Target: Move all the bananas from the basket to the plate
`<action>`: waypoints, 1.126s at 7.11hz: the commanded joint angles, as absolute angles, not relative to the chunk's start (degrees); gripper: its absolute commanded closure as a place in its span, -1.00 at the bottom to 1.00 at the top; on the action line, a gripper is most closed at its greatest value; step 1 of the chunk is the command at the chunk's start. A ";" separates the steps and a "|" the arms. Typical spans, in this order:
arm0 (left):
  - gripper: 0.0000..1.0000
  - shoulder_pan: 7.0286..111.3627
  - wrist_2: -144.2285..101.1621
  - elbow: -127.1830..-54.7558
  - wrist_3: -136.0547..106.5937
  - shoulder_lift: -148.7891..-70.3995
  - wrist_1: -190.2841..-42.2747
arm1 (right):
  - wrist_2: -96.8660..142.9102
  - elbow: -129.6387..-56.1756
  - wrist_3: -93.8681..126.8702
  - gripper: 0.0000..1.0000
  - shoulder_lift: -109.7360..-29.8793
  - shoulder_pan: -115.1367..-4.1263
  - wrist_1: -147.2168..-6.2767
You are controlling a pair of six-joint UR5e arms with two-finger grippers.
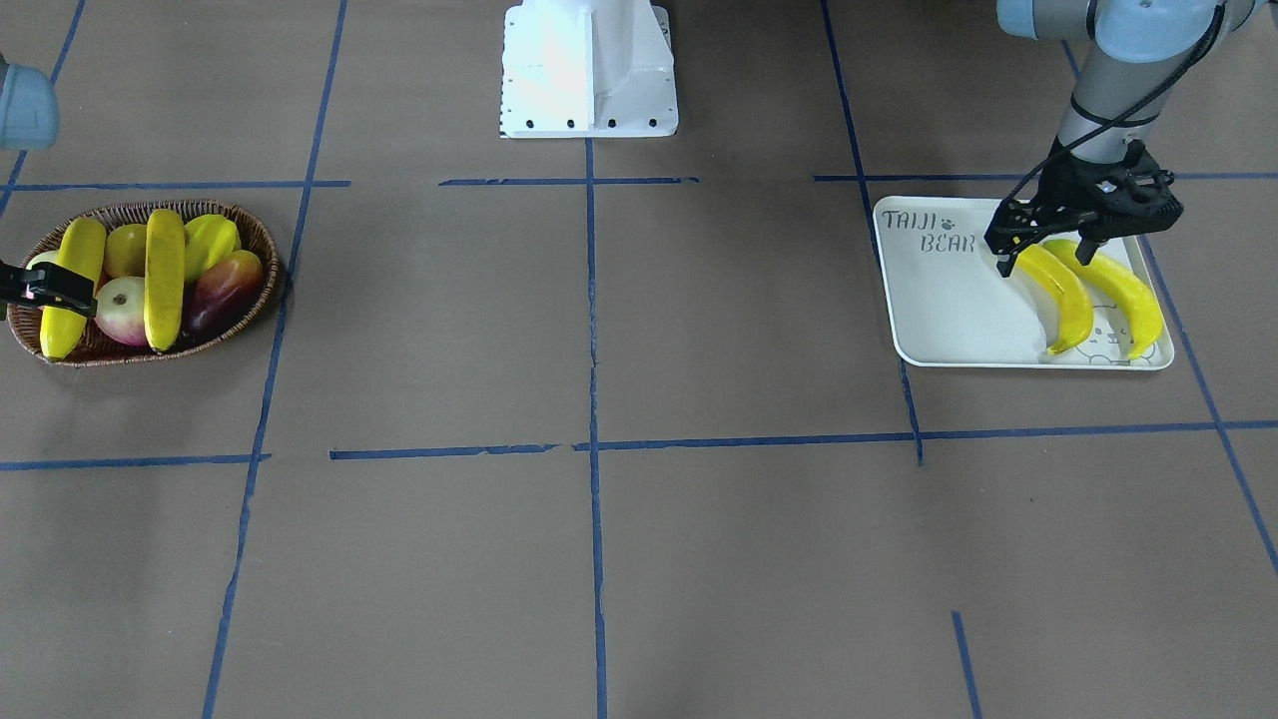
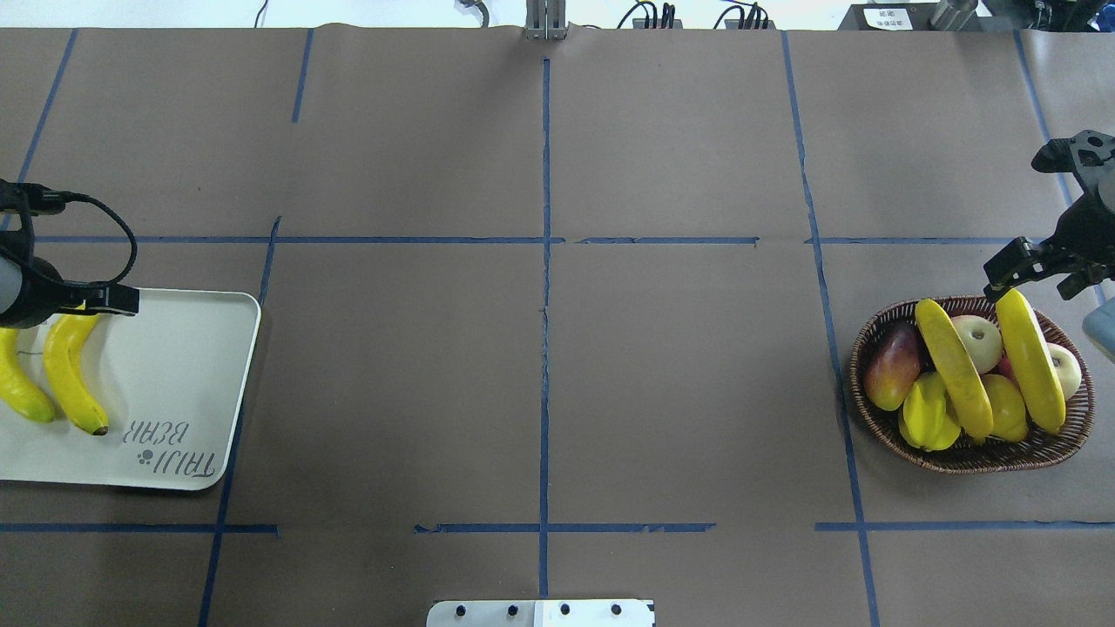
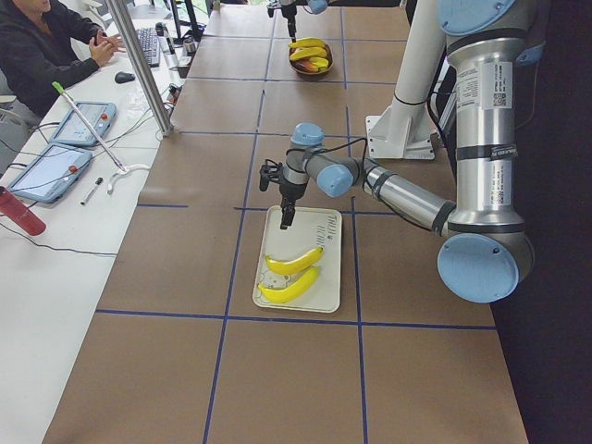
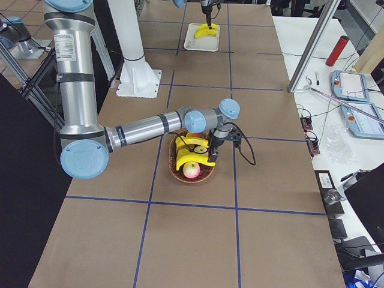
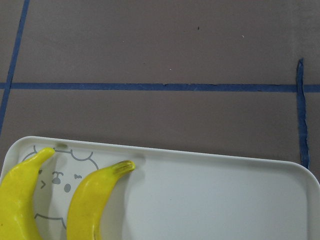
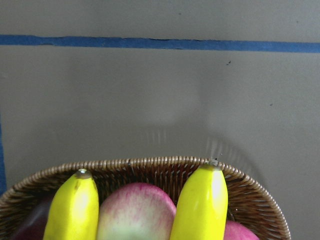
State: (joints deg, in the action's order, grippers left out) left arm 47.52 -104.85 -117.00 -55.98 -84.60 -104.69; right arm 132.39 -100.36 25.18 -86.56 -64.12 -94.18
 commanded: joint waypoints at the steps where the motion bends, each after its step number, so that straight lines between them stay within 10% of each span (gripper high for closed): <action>1: -1.00 47.46 -104.85 -117.33 -55.99 -84.64 -104.68 | 132.54 -97.57 24.87 -1.00 -86.22 -64.07 -94.22; 8: -1.00 47.46 -104.59 -117.42 -55.81 -84.55 -104.77 | 132.63 -95.71 25.22 -0.65 -86.04 -63.46 -94.13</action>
